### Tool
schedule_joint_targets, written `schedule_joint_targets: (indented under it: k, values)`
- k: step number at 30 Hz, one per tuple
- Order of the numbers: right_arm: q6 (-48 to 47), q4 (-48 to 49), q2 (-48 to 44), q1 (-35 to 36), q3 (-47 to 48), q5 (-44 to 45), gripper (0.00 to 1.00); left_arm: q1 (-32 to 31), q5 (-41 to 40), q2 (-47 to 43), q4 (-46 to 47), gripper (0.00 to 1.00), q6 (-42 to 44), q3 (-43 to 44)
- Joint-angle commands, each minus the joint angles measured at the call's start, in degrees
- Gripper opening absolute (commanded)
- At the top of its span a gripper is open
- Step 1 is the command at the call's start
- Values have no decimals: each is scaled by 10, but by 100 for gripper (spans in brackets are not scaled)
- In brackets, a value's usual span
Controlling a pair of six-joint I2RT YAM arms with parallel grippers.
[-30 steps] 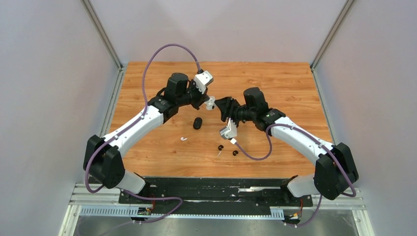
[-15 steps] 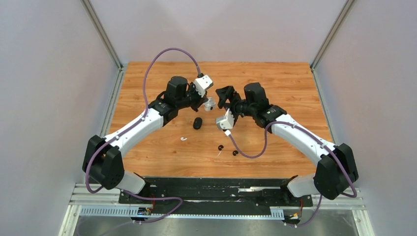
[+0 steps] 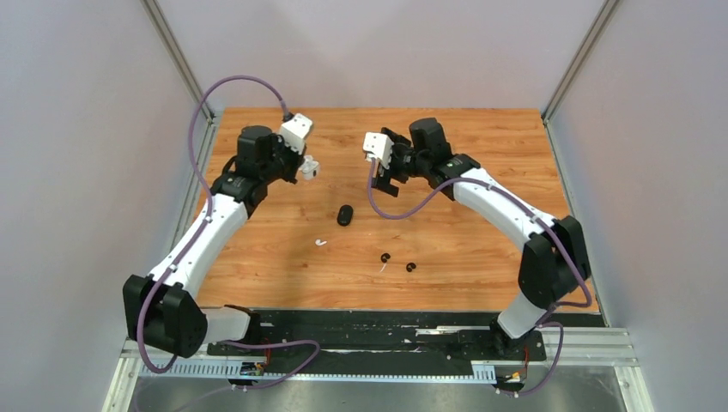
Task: Insert the wireless bluetooth earbuds into the charging case
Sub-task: Pick up the earbud from the center of the board.
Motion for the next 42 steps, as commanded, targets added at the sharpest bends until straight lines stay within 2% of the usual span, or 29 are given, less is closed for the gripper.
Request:
schedule_joint_targets:
  k: [1, 3, 6, 11, 15, 19, 26, 31, 42]
  values:
    - [116, -58, 79, -2, 92, -127, 87, 48, -6, -46, -39, 0, -32, 10]
    - [97, -106, 125, 4, 147, -171, 82, 64, -1, -64, -41, 0, -41, 0]
    - [59, -145, 187, 25, 205, -180, 78, 79, 9, -100, -36, 0, -54, -16]
    - [-40, -152, 248, 54, 225, -173, 75, 87, 9, -160, -40, 0, -63, -43]
    - [-116, -133, 265, 67, 203, -215, 71, 88, 15, -196, -96, 0, -37, -45]
    - [-123, -59, 256, 80, 160, -231, 70, 90, 8, -227, -135, 0, -39, -44]
    - [-127, -57, 294, 117, 182, -212, 66, 112, 74, -274, -152, 0, -39, -44]
    - [-127, -57, 318, 130, 198, -213, 65, 113, 113, -332, -119, 0, -21, -72]
    - [-178, -60, 356, 148, 213, -182, 66, 113, 91, -364, -182, 0, -34, -42]
